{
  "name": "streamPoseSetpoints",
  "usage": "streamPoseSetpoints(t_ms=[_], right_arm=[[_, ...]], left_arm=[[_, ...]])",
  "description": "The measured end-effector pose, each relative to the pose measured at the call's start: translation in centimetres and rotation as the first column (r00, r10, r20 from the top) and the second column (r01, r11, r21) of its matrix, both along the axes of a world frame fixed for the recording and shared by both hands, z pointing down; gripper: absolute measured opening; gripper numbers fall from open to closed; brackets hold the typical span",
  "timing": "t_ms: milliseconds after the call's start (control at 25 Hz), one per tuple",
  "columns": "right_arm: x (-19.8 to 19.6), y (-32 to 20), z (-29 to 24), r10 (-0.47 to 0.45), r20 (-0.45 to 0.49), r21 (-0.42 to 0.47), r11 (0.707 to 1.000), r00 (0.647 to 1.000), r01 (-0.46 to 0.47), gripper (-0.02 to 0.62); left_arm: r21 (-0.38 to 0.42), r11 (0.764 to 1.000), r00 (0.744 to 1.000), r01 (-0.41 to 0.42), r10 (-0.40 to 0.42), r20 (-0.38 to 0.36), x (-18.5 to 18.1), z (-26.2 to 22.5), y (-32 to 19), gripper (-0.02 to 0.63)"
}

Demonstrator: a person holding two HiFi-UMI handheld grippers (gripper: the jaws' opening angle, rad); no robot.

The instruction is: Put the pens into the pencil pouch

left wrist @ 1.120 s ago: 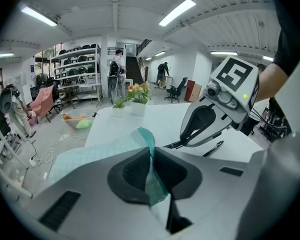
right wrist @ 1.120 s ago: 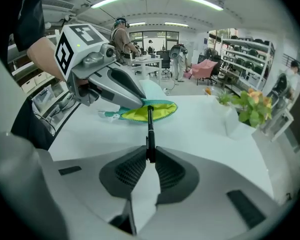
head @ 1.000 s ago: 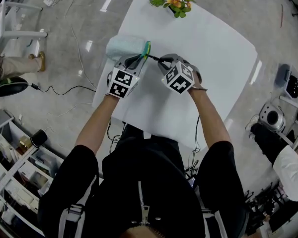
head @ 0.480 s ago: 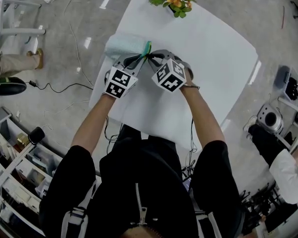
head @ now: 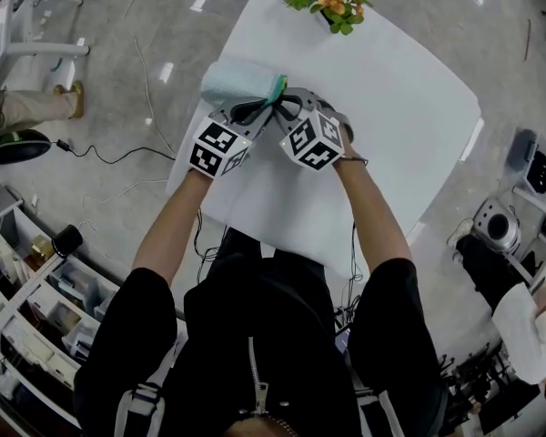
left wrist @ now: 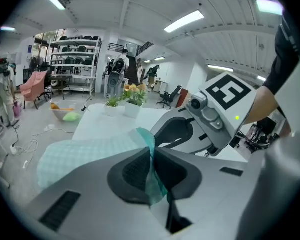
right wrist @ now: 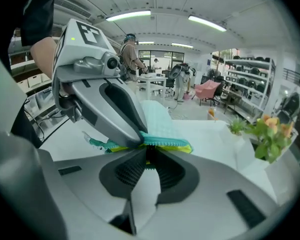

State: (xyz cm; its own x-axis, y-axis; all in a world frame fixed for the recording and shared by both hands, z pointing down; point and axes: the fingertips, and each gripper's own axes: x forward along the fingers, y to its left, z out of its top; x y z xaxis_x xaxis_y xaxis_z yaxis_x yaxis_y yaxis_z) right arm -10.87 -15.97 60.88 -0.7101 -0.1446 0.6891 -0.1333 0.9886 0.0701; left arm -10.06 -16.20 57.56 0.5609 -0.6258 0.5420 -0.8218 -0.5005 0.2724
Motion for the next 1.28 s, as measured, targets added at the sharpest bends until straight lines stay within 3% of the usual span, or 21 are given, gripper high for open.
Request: streamPoseSetpoints(t_ms=[160, 320, 440, 600, 1280], right_arm=[[-0.6, 0.2, -0.2, -0.021, 0.015, 0.050, 0.999, 1.000, 0.020, 0.066], [-0.7, 0.2, 0.2, -0.013, 0.013, 0.063, 0.998, 1.000, 0.012, 0.067], [-0.7, 0.1, 0.1, -0.001, 0.019, 0.061, 0.998, 1.000, 0.000, 0.073], [-0.2, -0.1, -0.2, 0.024, 0.024, 0.062, 0.998, 0.999, -0.026, 0.131], [6.8, -0.3, -4.5, 0.184, 0.061, 0.088, 0.978, 0.981, -0.189, 0.158]], left_arm=[[-0.003, 1.000, 0.999, -0.024, 0.024, -0.048, -0.2, -0.6, 0.2, 0.044], [-0.004, 1.000, 0.998, -0.020, 0.020, -0.052, -0.5, -0.7, 0.2, 0.044], [0.003, 1.000, 0.999, -0.018, 0.018, -0.040, -0.6, -0.8, 0.1, 0.044], [0.015, 1.000, 1.000, -0.010, 0.011, -0.013, -0.6, -0.8, 0.1, 0.044], [0.006, 1.000, 0.995, -0.002, 0.002, 0.098, -0.7, 1.0, 0.0, 0.044]])
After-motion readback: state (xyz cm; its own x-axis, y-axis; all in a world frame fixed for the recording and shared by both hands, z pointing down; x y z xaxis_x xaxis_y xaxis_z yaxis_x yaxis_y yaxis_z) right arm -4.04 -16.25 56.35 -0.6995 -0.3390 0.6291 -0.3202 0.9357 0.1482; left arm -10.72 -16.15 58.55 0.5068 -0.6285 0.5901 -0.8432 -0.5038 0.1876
